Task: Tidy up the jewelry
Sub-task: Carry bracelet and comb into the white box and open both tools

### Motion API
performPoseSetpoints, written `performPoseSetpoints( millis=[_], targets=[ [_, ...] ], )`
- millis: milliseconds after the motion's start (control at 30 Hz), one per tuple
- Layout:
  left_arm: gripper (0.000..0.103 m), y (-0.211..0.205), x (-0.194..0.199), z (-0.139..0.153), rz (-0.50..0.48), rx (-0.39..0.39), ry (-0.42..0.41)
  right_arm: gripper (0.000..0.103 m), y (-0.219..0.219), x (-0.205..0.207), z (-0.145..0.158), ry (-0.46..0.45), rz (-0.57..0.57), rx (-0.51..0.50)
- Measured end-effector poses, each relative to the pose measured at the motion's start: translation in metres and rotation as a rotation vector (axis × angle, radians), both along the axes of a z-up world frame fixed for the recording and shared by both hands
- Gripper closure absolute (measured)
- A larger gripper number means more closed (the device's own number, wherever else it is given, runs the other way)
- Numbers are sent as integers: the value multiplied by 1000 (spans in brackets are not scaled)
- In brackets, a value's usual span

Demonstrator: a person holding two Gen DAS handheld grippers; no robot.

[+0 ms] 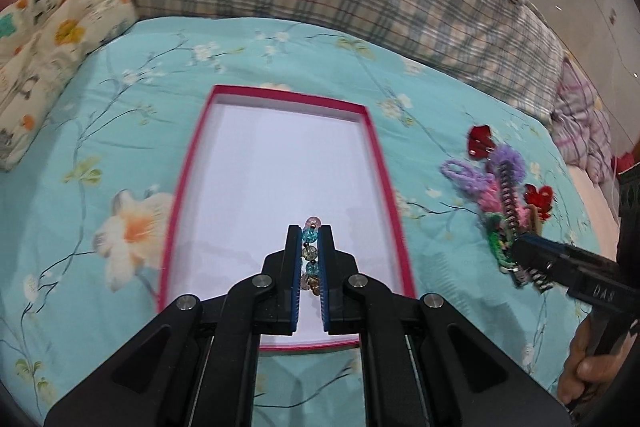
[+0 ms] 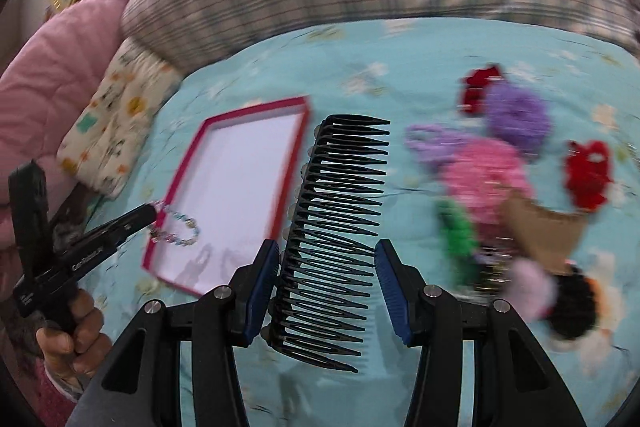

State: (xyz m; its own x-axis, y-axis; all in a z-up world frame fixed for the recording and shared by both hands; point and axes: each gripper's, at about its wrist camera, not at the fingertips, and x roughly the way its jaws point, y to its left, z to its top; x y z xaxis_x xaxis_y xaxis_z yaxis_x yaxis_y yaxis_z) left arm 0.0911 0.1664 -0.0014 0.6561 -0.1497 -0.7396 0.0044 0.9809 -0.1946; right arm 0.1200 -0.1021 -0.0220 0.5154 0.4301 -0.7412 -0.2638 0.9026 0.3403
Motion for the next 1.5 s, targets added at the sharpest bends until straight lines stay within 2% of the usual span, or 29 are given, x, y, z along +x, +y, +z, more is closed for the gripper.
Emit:
performPoseSetpoints(
  millis=[233, 533, 900, 1200, 1300, 1500],
  targets=[
    [97, 34, -1, -11, 70, -11, 22, 53, 79, 10, -15, 35, 146, 17],
    [97, 53, 7, -34, 95, -28, 65, 52, 131, 24, -52, 107, 233, -17],
    [97, 53, 19, -59, 96, -10, 141, 52, 134, 30, -77, 155, 252, -50],
    [97, 51, 22, -66, 104, 20, 186, 51, 140, 33, -77, 156, 253, -62],
    [97, 51, 22, -67, 105, 27, 196, 43, 137, 32, -76, 163, 250, -51],
    [93, 52, 24, -72, 119, 40, 223, 43, 132, 25, -67, 145, 249, -45]
  ],
)
